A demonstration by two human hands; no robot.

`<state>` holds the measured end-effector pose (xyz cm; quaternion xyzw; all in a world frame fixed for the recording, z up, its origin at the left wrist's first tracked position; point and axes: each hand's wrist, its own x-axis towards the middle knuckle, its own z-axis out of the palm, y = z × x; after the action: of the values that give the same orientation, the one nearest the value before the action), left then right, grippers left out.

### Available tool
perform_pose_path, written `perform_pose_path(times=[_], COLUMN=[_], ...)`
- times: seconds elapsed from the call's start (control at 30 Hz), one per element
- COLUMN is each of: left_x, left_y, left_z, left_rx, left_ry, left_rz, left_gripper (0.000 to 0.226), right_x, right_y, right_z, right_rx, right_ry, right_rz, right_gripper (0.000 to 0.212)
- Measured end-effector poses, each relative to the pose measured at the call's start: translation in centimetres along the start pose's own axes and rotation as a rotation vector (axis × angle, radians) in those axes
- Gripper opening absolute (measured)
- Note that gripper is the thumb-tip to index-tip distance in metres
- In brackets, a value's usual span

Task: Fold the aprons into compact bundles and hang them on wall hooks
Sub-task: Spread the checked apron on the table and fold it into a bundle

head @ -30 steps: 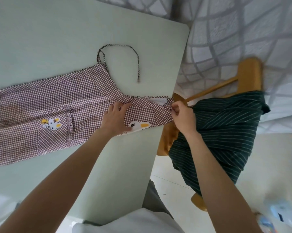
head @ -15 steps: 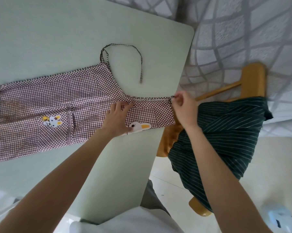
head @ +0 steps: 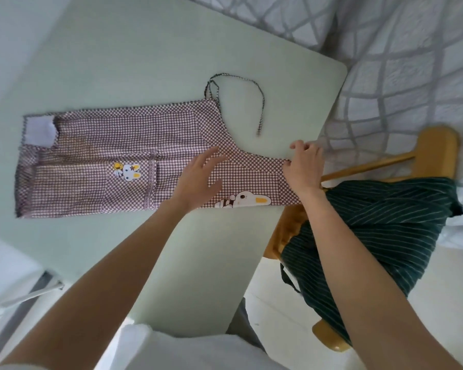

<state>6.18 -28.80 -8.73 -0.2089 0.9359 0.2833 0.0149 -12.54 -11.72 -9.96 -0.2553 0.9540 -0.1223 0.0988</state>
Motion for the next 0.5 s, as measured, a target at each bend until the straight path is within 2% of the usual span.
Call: perform_pose_path(times=[0.13, 0.27, 0.37, 0.43, 0.5], left_x=[-7.2, -14.5, -18.1, -20.6, -22.5], left_y=[-5.9, -14.9, -19.8, -23.2, -26.4], left_z=[-3.2, -6.7, -8.9, -10.8, -12.7], left_rx=[-0.126, -0.124, -0.189, -0.218, -0.219], left_ry=[0.237, 0.382, 0.525, 0.638, 0.678], left_rz=[-0.245, -0.497, -0.702, -0.841, -0.956], left_gripper=[0.039, 0.029, 0.023, 0.024, 0.035], right_x=[-3.7, -8.5, -11.2, -12.9, -14.3], right_y=[-5.9, -16.3, -23.4, -28.5, -33.2], right_z=[0.1, 3.6, 6.3, 8.3, 10.2], right_rx=[0.083, 0.175, 0.224, 0.241, 0.241], right_ry=[0.006, -0.115, -0.201, -0.256, -0.303], right_rz=[-0.212, -0.496, -0.663, -0.739, -0.758], right_gripper=[0.028, 0.019, 0.019, 0.022, 0.026])
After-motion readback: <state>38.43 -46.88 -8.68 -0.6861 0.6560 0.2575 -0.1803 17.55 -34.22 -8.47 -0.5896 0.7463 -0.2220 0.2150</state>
